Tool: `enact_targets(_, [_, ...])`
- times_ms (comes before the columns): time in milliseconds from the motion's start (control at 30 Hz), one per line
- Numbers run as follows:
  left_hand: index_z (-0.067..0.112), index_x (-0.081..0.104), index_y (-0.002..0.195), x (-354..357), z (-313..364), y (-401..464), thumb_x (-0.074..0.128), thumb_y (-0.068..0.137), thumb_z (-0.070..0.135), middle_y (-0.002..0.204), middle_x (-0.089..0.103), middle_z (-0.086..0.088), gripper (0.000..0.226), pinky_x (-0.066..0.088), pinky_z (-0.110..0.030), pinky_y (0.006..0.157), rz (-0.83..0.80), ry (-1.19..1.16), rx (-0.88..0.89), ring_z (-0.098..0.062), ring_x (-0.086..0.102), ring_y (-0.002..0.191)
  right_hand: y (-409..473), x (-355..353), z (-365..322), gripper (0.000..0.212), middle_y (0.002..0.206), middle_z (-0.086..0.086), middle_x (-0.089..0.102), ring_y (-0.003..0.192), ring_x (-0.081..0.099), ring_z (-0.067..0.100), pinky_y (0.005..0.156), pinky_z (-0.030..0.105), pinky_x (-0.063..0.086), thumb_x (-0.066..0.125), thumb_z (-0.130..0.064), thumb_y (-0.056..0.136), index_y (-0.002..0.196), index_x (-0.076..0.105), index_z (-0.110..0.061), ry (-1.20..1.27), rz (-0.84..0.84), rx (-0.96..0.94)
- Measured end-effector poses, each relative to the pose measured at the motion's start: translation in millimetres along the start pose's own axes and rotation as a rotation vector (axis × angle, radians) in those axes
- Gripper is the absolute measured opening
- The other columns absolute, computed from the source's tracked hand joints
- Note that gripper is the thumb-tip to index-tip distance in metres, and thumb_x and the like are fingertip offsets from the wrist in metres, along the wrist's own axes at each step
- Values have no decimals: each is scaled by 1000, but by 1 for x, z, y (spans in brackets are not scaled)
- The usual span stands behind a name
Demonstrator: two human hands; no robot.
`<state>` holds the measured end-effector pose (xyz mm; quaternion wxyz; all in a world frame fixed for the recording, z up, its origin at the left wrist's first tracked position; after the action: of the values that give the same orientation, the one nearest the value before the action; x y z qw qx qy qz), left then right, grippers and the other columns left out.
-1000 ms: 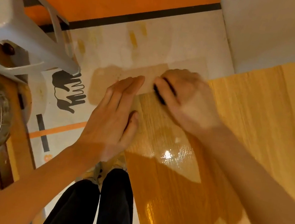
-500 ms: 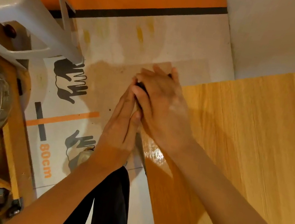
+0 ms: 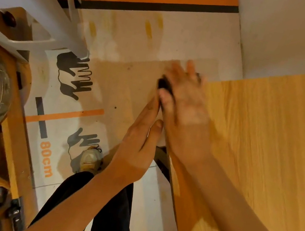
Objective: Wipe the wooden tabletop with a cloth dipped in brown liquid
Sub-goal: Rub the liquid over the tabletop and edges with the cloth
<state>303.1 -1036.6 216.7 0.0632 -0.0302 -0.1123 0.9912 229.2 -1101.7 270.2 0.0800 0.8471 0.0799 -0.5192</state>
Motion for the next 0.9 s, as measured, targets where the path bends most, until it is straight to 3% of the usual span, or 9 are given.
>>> enact_targets(67, [21, 16, 158, 1, 1, 4, 32, 107, 18, 160, 18, 24, 53, 15, -10, 119, -40, 1, -1, 9, 16, 150, 3, 8, -11, 44, 147, 11, 47, 145, 27, 23, 122, 46, 14, 40, -29, 102, 136, 52, -5, 20, -94, -77])
enact_targets(167, [30, 13, 157, 2, 0, 5, 31, 106, 13, 157, 14, 32, 56, 11, -6, 117, -112, 29, 1, 14, 12, 148, -1, 1, -1, 45, 151, 9, 41, 147, 22, 23, 123, 42, 10, 40, -29, 102, 140, 47, -6, 35, -95, -29])
enact_targets(367, [30, 2, 162, 2, -14, 4, 30, 108, 10, 168, 5, 20, 64, 8, -11, 121, -237, 81, -40, 11, 5, 150, -81, -3, -4, 48, 157, 4, 30, 150, 13, 18, 124, 39, 5, 34, -32, 103, 146, 38, -10, -10, -117, 57])
enact_targets(567, [31, 2, 159, 7, -5, 1, 30, 110, 15, 166, 3, 21, 59, 8, -6, 118, -132, 27, 23, 13, 3, 150, 12, -3, 14, 45, 157, 7, 31, 149, 16, 21, 124, 39, 6, 37, -29, 105, 145, 41, -9, -5, -36, 128])
enact_targets(700, [33, 1, 154, 14, -9, -1, 28, 112, 20, 164, 3, 21, 52, 10, -8, 119, -63, -23, 50, 11, 4, 151, -47, -5, 10, 46, 159, 5, 25, 150, 10, 18, 123, 44, 7, 38, -25, 105, 149, 35, -10, -14, -91, 93])
enact_targets(800, [35, 0, 154, 16, -15, 0, 27, 111, 24, 168, 4, 14, 52, 13, -21, 125, -55, -48, 55, 4, 6, 153, -103, -6, 3, 47, 159, 4, 25, 150, 11, 19, 123, 47, 9, 37, -27, 103, 148, 34, -12, -37, -160, 41])
enact_targets(900, [31, -1, 157, 20, -13, 1, 26, 110, 23, 170, 5, 9, 55, 13, -26, 127, -21, -92, 67, -1, 6, 155, -76, -5, 6, 49, 158, 3, 27, 150, 13, 18, 123, 45, 6, 32, -33, 104, 147, 35, -12, -91, -212, -48])
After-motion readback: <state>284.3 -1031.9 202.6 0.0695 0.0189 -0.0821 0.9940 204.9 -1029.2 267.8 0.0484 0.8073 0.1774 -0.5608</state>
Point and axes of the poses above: each hand's wrist, its own y-axis towards the middle knuckle, its own x-axis out of the palm, z = x × y, the point moved 10 cm from there along y, towards the middle knuckle
